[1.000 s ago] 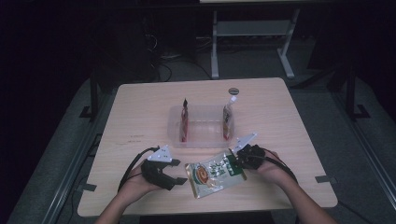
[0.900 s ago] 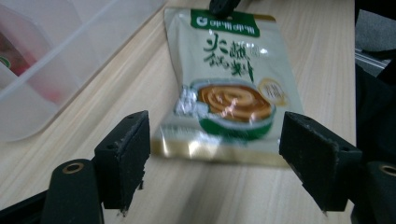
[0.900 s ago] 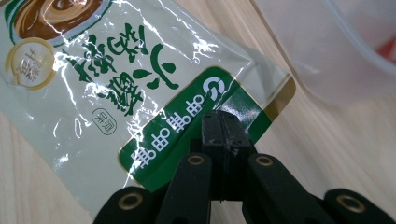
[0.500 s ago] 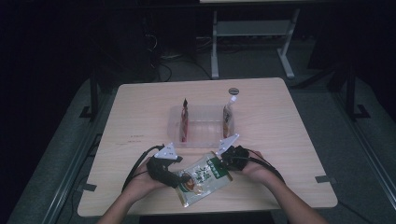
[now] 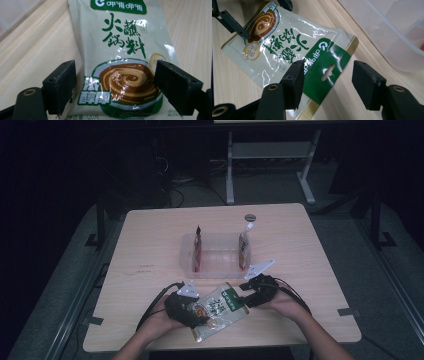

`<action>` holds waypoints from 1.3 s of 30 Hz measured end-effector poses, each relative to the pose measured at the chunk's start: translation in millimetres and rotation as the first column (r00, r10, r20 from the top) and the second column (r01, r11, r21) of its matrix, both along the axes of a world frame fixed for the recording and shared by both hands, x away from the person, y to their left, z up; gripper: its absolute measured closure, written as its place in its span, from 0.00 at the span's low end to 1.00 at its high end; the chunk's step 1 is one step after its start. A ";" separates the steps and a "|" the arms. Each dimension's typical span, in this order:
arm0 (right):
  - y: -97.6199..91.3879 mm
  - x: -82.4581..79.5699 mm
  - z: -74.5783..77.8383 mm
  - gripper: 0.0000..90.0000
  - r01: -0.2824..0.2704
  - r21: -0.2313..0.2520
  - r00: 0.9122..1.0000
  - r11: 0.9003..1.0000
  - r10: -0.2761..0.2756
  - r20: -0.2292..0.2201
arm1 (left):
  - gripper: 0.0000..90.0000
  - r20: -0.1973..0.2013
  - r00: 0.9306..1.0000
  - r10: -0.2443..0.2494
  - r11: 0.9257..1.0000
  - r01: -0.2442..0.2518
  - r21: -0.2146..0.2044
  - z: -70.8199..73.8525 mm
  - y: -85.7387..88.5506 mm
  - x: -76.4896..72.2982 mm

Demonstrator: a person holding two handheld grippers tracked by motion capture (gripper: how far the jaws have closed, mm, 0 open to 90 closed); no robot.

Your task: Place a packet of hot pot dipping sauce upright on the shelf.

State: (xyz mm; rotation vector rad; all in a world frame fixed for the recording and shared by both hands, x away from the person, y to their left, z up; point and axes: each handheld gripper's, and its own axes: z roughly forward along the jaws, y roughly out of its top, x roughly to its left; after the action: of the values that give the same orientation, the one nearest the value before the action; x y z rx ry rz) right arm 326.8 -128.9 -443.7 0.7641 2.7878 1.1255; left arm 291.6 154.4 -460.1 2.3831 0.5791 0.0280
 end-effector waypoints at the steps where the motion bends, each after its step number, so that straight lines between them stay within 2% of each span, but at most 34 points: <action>1: -0.4 0.2 0.0 0.46 0.003 0.000 1.000 1.000 -0.003 -0.001 | 0.21 -0.005 1.000 0.004 1.000 -0.004 -0.005 -0.7 -0.1 -0.7; 5: -2.8 1.5 0.0 0.43 0.003 0.001 1.000 1.000 -0.003 0.023 | 0.24 0.009 1.000 -0.005 1.000 0.005 0.002 -0.7 -0.2 -2.7; 8: -4.2 0.8 0.9 0.43 0.015 0.012 1.000 1.000 -0.015 0.018 | 0.27 0.026 1.000 -0.002 1.000 0.001 0.013 -0.1 -0.4 -3.8; 15: -11.6 1.4 3.8 0.43 0.036 0.024 0.999 0.999 -0.037 0.026 | 0.54 0.027 0.999 0.038 0.999 -0.038 -0.006 0.9 4.4 -0.5; 18: -13.4 1.8 4.6 0.43 0.042 0.034 0.999 0.999 -0.043 0.025 | 0.68 0.022 0.999 0.039 0.999 -0.039 -0.012 0.8 5.7 0.9; 21: -13.5 1.9 4.6 0.44 0.042 0.036 0.999 0.998 -0.043 0.025 | 0.81 0.010 1.000 0.029 0.999 -0.029 -0.021 0.1 6.4 3.0; 25: -12.3 1.7 4.2 0.44 0.034 0.032 0.999 0.999 -0.034 0.024 | 0.92 -0.020 0.999 0.034 0.998 -0.035 -0.050 -1.6 7.0 5.7; 30: -12.9 1.8 4.1 0.45 0.024 0.042 0.999 0.999 -0.025 0.026 | 0.98 -0.048 0.998 0.034 0.997 -0.037 -0.073 -1.7 9.2 8.5; 31: -13.5 1.9 4.5 0.45 0.020 0.040 0.999 0.999 -0.021 0.030 | 0.98 -0.066 0.997 0.042 0.995 -0.048 -0.083 -1.2 9.5 8.4; 32: -13.1 0.8 5.2 0.45 0.030 0.053 0.999 0.998 -0.031 0.018 | 0.99 -0.064 0.997 0.038 0.996 -0.043 -0.084 -0.3 10.3 9.0; 34: -14.6 1.2 5.9 0.45 0.025 0.061 0.999 0.998 -0.027 0.028 | 1.00 -0.048 0.998 0.032 0.996 -0.036 -0.086 2.9 11.4 8.7; 35: -15.4 1.4 6.8 0.45 0.023 0.074 1.000 0.997 -0.025 0.016 | 1.00 -0.048 0.998 0.033 0.995 -0.037 -0.097 5.0 12.2 8.2; 39: -19.3 1.8 10.1 0.43 0.016 0.117 1.000 0.993 -0.015 -0.010 | 1.00 0.005 1.000 0.023 0.990 -0.022 -0.136 18.2 18.9 7.2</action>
State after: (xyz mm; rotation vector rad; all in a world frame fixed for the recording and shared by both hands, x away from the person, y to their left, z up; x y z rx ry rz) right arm 328.6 -148.1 -433.6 0.8008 2.7381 1.2956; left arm 298.8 173.3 -442.0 2.2437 0.5864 0.0062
